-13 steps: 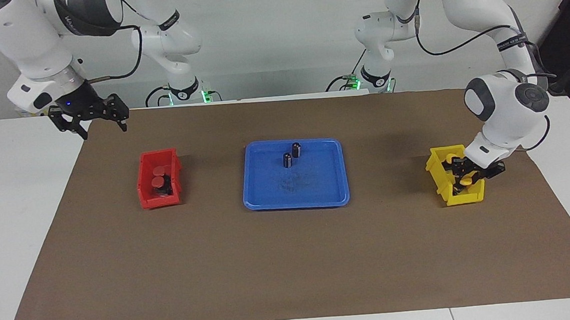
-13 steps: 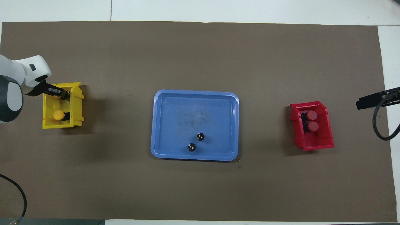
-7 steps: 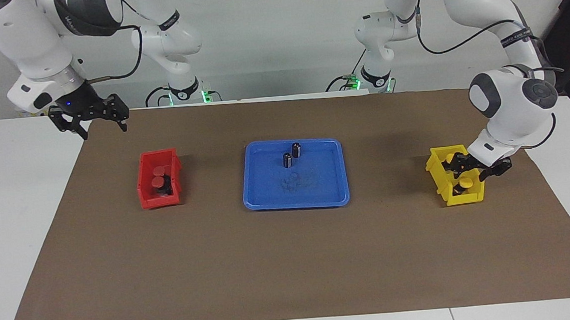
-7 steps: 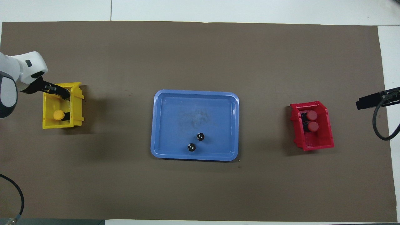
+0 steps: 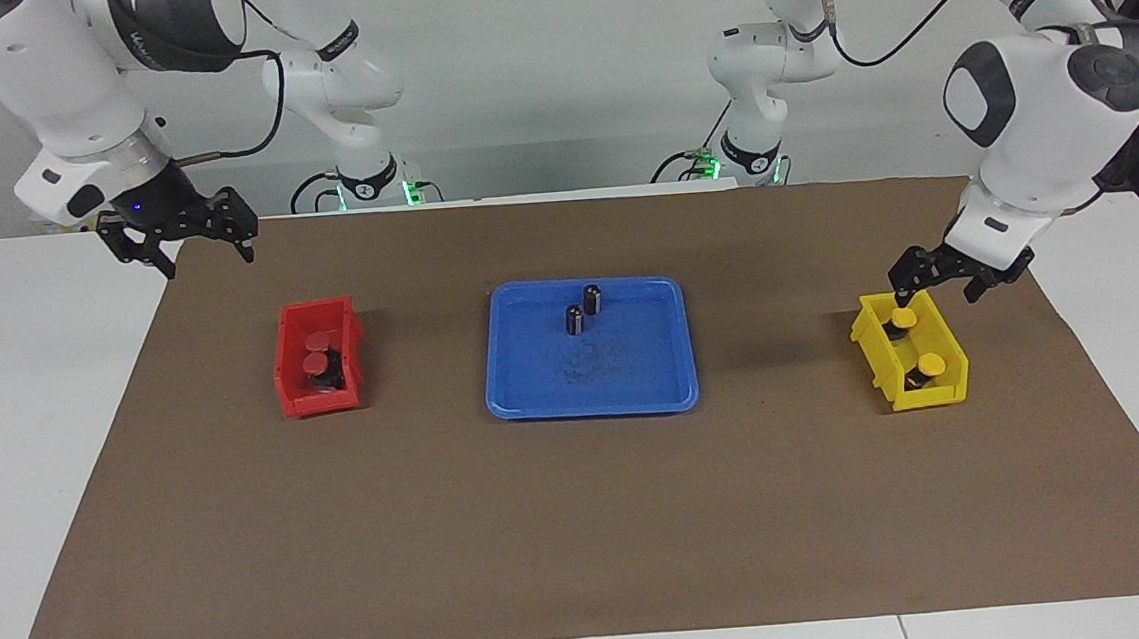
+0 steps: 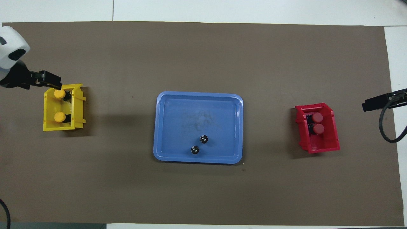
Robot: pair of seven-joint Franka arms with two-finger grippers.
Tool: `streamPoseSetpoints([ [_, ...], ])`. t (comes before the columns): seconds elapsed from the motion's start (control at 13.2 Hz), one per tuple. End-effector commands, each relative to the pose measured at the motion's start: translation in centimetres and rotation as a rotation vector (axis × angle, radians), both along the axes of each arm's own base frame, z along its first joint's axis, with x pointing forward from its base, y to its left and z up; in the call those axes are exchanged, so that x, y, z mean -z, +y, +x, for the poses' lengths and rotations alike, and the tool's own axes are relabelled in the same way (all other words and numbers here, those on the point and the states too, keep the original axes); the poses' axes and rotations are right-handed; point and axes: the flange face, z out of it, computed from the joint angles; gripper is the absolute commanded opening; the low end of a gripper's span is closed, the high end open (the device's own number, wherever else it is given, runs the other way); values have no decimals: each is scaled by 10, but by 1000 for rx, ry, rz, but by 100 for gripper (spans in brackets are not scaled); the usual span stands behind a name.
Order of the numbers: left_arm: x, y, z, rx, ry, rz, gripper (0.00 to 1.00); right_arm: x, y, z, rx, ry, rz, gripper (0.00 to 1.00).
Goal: Sort red and yellow buttons by color
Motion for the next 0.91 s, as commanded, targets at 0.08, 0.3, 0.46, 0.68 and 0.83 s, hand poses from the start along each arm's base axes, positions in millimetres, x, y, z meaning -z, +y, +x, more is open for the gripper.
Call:
streamPoseSetpoints([
  [0.08, -47, 10, -41, -17, 16, 12, 100, -2, -1, 3, 11, -4, -15, 99],
  [0.3, -73, 4, -69, -16, 55, 12, 100, -3, -1, 3, 11, -7, -15, 99],
  [0.46, -75, -13, -72, 13, 57, 15, 100, -2, -1, 3, 11, -6, -15, 99],
  [0.68, -77, -4, -71, 6, 45, 6, 100, -2, -1, 3, 11, -6, -14, 99],
  [0.83, -77, -4, -71, 4, 48, 1, 100, -2, -1, 3, 11, -6, -14, 99],
])
